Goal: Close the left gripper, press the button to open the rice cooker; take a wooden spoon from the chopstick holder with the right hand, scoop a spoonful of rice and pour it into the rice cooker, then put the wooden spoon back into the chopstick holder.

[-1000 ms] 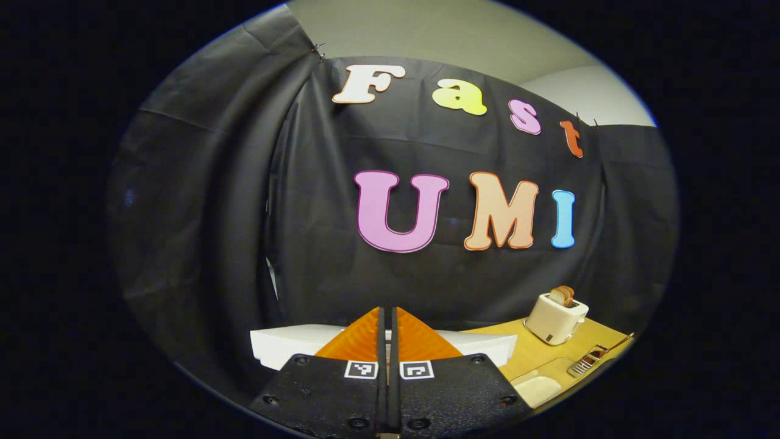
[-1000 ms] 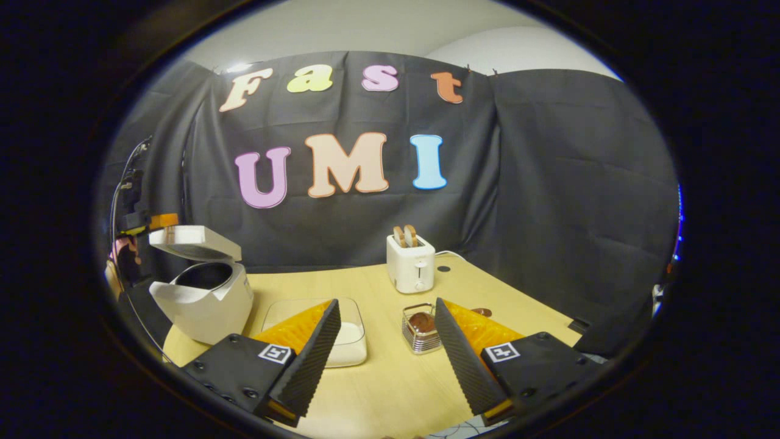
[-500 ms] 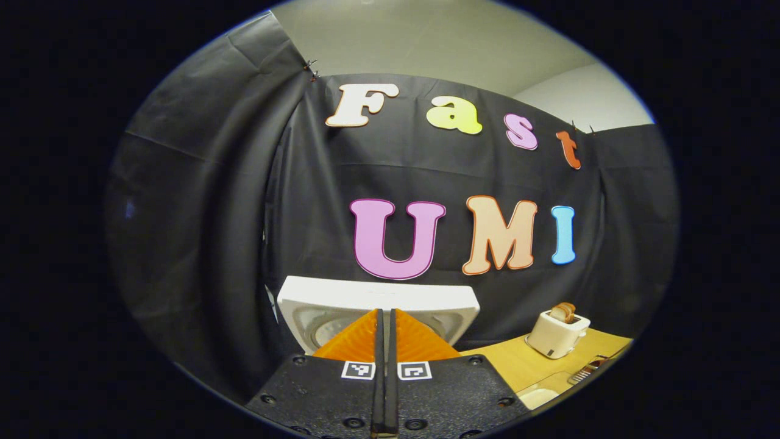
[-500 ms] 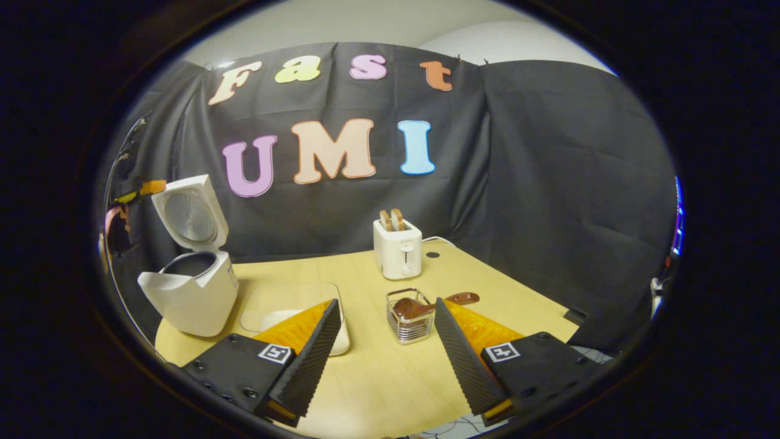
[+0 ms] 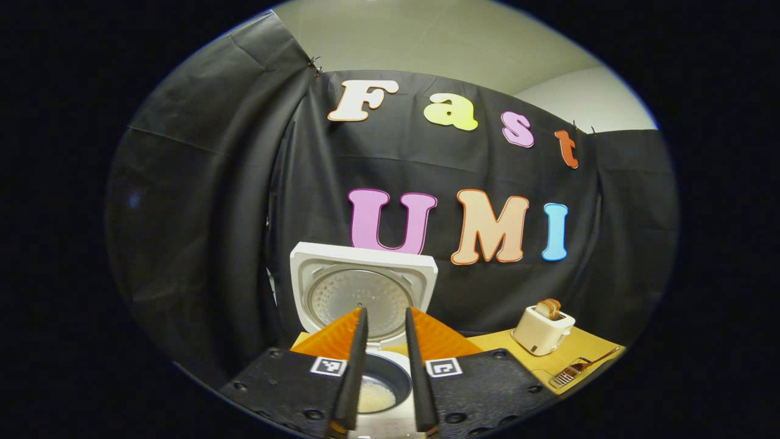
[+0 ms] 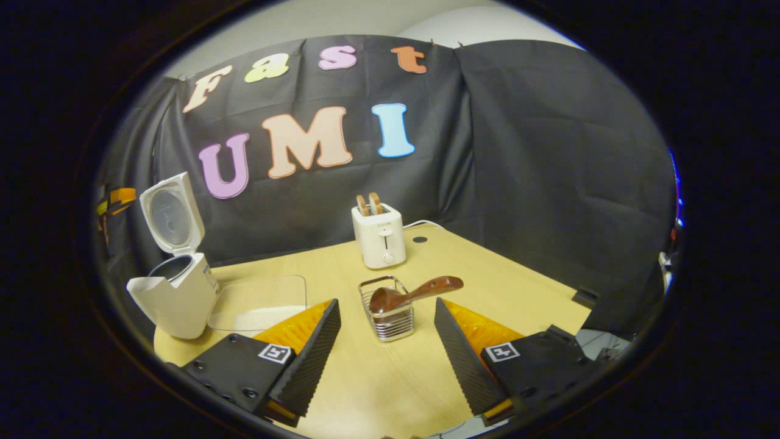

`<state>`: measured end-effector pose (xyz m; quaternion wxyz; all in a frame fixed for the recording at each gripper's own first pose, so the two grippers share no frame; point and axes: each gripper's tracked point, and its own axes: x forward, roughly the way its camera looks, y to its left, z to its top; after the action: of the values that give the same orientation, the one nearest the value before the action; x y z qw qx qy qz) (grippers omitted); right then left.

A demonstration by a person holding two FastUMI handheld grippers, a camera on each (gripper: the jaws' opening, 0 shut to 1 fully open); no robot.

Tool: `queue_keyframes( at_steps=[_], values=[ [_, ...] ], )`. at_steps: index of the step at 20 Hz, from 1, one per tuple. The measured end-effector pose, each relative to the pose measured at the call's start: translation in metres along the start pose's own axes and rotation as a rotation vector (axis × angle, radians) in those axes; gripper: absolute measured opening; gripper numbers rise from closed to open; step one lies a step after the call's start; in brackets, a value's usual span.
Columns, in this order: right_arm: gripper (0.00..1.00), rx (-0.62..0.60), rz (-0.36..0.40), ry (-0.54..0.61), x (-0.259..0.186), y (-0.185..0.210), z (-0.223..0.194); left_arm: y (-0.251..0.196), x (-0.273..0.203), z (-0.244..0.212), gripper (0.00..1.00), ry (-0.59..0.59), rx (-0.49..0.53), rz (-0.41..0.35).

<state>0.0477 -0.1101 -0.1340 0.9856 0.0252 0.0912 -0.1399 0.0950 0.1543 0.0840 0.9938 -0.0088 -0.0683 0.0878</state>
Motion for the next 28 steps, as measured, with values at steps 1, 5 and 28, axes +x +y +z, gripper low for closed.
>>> queue_keyframes(
  at_steps=[1,5,28],
  values=[
    [0.97,0.009,0.001,0.007,0.008,-0.003,-0.005,-0.003,-0.006,-0.003,0.37,0.004,-0.005,0.003],
    [1.00,0.028,0.010,0.036,0.041,-0.013,-0.021,-0.014,-0.029,-0.016,0.67,0.029,-0.029,0.033],
    [0.40,0.157,0.081,-0.016,0.167,-0.014,-0.006,0.031,-0.105,-0.026,0.91,0.081,0.056,0.306]
  ],
)
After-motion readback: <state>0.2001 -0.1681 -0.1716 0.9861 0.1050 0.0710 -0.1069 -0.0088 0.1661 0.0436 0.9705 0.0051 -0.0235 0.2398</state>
